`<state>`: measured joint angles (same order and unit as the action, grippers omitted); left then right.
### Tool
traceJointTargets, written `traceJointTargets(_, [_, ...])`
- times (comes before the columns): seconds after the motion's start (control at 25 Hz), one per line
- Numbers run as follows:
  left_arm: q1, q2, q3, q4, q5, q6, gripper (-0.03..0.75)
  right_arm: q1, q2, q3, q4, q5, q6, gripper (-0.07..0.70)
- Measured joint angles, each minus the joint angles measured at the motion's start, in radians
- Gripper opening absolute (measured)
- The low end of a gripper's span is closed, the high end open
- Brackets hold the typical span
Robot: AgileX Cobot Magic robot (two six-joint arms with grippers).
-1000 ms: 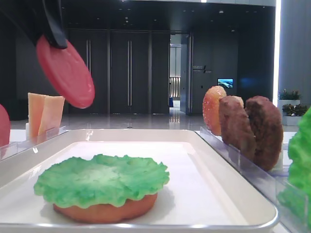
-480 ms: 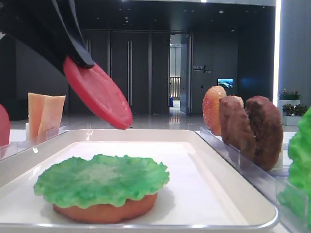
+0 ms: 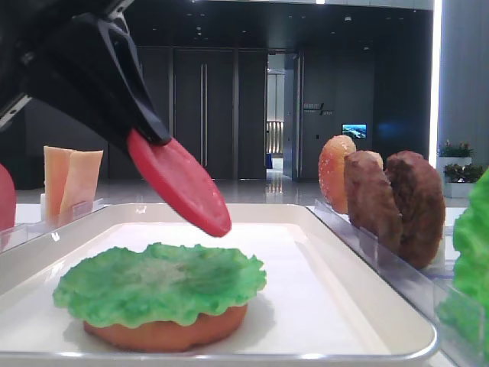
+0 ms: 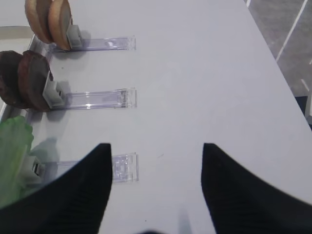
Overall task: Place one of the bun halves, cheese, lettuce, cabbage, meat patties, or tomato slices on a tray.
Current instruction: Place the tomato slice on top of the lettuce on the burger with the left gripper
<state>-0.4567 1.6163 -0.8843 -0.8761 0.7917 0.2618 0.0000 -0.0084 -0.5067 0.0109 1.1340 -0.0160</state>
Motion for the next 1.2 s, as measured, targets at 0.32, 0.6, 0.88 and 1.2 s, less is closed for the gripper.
traceJointTargets(0.32, [0.0, 0.032, 0.0, -0.048, 0.01, 0.056, 0.063, 0.0, 0.0, 0.0, 0.0, 0.0, 0.0, 0.392])
traceJointTargets(0.6, [0.0, 0.071, 0.0, -0.066, 0.03, 0.101, 0.063, 0.0, 0.0, 0.0, 0.0, 0.0, 0.0, 0.392])
traceJointTargets(0.88, [0.0, 0.103, 0.0, -0.108, 0.03, 0.141, 0.063, 0.0, 0.0, 0.0, 0.0, 0.0, 0.0, 0.392])
traceJointTargets(1.2, [0.0, 0.126, -0.001, -0.114, 0.026, 0.148, 0.063, 0.0, 0.0, 0.0, 0.0, 0.0, 0.0, 0.392])
